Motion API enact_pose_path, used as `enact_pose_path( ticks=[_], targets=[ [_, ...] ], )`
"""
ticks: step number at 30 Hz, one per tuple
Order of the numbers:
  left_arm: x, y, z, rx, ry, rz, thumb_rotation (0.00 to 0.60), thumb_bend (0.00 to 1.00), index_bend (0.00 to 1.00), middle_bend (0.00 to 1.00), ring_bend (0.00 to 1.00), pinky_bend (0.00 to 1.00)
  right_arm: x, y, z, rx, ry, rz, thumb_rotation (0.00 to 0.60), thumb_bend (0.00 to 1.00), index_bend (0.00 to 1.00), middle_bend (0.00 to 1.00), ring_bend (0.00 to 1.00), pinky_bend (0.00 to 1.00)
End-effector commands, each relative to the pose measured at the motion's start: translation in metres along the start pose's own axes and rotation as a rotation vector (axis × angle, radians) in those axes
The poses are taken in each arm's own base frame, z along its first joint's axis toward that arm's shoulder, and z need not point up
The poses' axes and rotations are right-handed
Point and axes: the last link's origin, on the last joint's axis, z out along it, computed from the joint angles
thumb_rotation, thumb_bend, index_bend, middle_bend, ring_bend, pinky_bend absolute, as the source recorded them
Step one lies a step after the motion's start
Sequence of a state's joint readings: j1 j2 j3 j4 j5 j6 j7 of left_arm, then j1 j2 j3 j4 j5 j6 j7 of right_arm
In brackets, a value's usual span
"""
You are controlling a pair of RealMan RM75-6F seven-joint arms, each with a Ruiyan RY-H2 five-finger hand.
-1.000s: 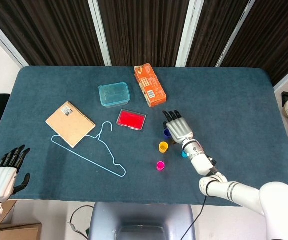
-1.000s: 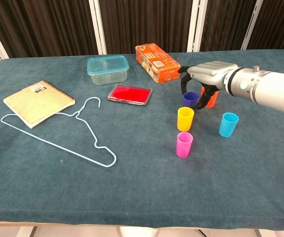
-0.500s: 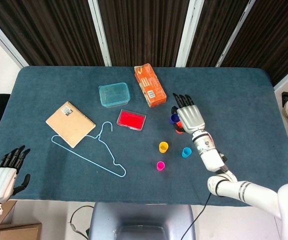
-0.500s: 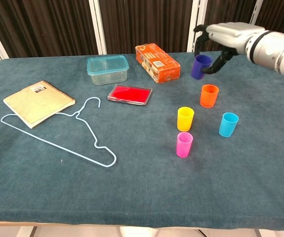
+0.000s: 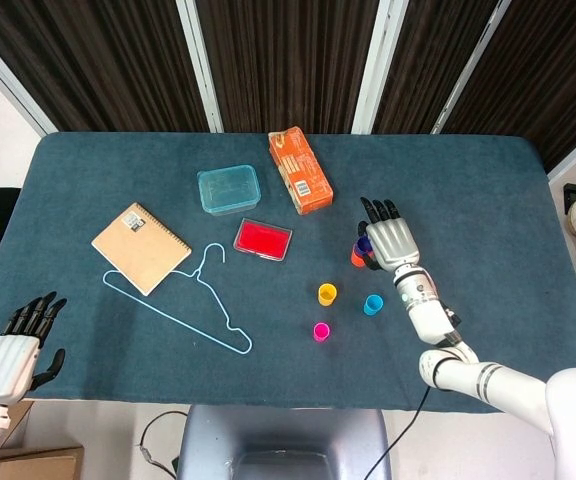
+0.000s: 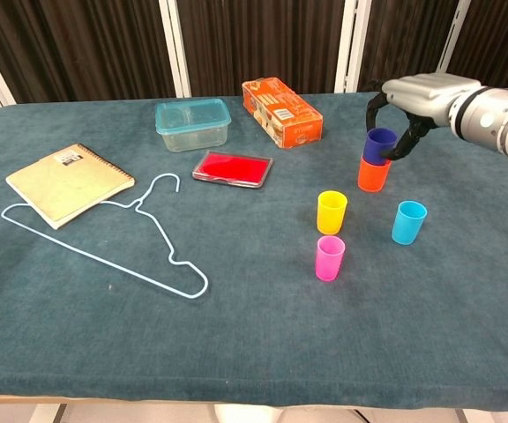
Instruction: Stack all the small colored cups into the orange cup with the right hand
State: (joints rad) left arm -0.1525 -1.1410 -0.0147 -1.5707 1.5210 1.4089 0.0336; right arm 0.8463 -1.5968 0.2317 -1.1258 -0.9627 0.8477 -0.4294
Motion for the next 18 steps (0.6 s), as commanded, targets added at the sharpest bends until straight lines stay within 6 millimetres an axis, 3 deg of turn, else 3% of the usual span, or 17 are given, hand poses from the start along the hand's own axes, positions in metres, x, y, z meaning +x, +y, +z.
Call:
enact_pose_path(
  ticks=[1, 3, 6, 10, 13, 18],
  targets=[
    [0.000, 0.000, 0.000, 0.002, 0.000, -0.002, 0.600, 0.45, 0.00, 0.00, 0.00, 0.13, -0.003, -0.002, -0.001, 0.005, -0.019, -0.002, 0.600, 0.45, 0.40, 0.00, 0.00, 0.00],
    [0.001, -0.001, 0.000, 0.003, 0.000, -0.003, 0.600, 0.45, 0.00, 0.00, 0.00, 0.13, -0.002, -0.004, -0.003, 0.014, -0.014, 0.013, 0.600, 0.45, 0.20, 0.00, 0.00, 0.00],
    [0.001, -0.001, -0.001, 0.004, 0.000, -0.005, 0.600, 0.45, 0.00, 0.00, 0.00, 0.13, 0.002, -0.008, -0.008, 0.042, -0.006, 0.045, 0.600, 0.45, 0.10, 0.00, 0.00, 0.00],
    [0.001, -0.001, 0.000, 0.003, 0.001, -0.005, 0.600, 0.45, 0.00, 0.00, 0.00, 0.13, 0.006, -0.012, -0.015, 0.074, 0.002, 0.064, 0.600, 0.45, 0.15, 0.00, 0.00, 0.00],
    [0.000, 0.000, 0.000, -0.001, -0.002, -0.005, 0.600, 0.45, 0.00, 0.00, 0.00, 0.13, 0.007, -0.039, -0.047, 0.239, -0.026, 0.091, 0.600, 0.45, 0.21, 0.00, 0.00, 0.00],
    [-0.001, 0.001, -0.001, -0.004, -0.007, -0.004, 0.600, 0.45, 0.00, 0.00, 0.00, 0.13, -0.005, -0.056, -0.065, 0.337, -0.097, 0.049, 0.600, 0.45, 0.27, 0.00, 0.00, 0.00]
  ],
)
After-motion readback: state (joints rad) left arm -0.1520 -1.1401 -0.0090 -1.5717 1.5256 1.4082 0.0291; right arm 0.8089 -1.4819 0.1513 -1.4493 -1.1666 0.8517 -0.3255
